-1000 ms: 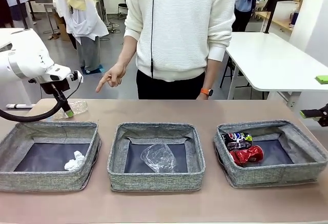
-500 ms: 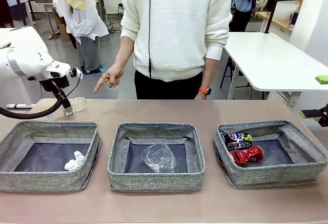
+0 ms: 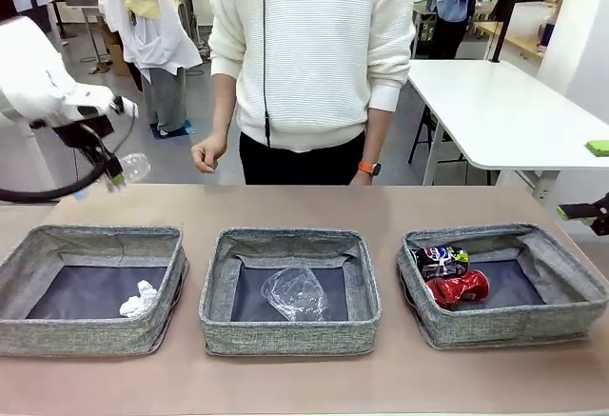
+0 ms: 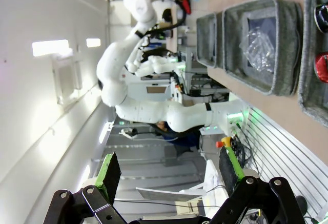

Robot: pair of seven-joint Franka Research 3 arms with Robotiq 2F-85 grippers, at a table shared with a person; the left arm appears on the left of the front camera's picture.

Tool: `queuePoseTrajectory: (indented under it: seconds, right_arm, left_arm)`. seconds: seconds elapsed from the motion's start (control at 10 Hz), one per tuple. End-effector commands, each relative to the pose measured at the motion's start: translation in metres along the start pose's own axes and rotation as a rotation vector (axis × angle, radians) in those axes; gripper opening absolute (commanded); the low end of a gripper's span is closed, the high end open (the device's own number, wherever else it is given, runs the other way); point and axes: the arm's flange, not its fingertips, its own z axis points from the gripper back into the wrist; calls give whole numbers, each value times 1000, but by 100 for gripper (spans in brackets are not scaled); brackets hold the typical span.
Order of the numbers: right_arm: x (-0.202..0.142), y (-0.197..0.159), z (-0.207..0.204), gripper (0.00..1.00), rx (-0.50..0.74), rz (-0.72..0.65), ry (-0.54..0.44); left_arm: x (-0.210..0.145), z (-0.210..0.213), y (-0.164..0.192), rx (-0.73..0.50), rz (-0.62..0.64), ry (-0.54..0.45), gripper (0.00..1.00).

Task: Sort the waste into the appropriate baskets.
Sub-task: Pick up the waste item pointed out by the person.

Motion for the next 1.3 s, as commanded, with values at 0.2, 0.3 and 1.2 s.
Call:
queuePoseTrajectory:
  seconds: [0.2, 0.3, 1.2]
  right_arm:
    - [1, 2, -1, 100, 13, 7, -2]
    - [1, 2, -1, 100, 13, 7, -2]
    - [1, 2, -1, 100, 13, 7, -2]
  left_arm:
    - [-39, 152, -101, 24, 473, -107, 6]
    - [-47, 163, -121, 138, 641, -179, 6]
    - [-69, 175, -153, 73, 615, -167, 22]
